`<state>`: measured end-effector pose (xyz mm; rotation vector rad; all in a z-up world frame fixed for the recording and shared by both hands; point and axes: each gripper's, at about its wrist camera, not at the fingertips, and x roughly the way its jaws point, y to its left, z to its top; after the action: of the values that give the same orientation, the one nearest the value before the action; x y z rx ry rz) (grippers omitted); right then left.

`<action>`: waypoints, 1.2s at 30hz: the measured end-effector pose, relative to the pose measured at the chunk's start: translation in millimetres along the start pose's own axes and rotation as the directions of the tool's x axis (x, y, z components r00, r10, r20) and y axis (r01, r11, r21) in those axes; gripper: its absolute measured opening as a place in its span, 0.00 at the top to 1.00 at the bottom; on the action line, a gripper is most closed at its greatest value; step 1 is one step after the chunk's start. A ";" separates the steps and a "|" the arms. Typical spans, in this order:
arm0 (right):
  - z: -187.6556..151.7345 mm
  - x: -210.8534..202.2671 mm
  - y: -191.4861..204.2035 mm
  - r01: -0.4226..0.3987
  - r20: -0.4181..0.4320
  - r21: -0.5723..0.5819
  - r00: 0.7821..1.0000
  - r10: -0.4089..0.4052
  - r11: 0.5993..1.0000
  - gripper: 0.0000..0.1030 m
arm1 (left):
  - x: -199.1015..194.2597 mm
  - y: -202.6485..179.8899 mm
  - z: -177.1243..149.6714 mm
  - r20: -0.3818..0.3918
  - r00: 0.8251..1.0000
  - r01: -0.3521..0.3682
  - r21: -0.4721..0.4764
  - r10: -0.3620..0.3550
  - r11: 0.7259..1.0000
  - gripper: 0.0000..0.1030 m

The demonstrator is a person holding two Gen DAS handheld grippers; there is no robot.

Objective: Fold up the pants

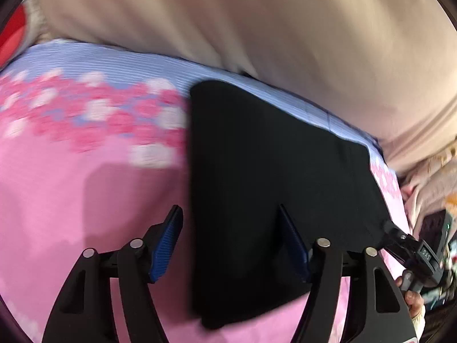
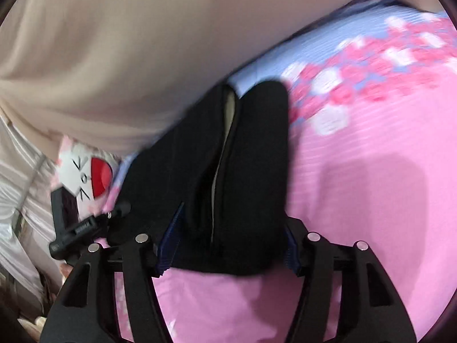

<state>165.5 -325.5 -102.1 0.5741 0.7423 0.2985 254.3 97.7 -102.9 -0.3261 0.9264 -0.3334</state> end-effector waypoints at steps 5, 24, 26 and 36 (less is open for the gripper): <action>20.6 -72.0 39.4 0.074 0.187 -0.113 0.981 -0.052 0.991 0.48 | -84.2 3.9 9.0 0.170 0.974 -0.152 0.010 0.148 0.988 0.36; 75.9 116.1 88.6 0.130 -0.030 -0.272 0.989 -0.144 0.953 0.80 | 76.1 -75.2 57.8 0.097 0.918 -0.395 0.143 0.385 0.907 0.22; 72.2 130.3 63.2 0.159 -0.057 -0.232 0.983 -0.177 0.960 0.81 | 76.1 -79.6 56.2 0.094 0.917 -0.398 0.146 0.388 0.906 0.24; -2.8 47.3 88.4 0.211 -0.015 -0.274 0.975 -0.224 0.938 0.83 | -0.1 -112.3 20.1 0.214 0.888 -0.447 0.199 0.406 0.872 0.24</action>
<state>191.9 -231.8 -77.8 0.2230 0.7867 0.2035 255.1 -0.8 -45.3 0.0832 0.7580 -0.0053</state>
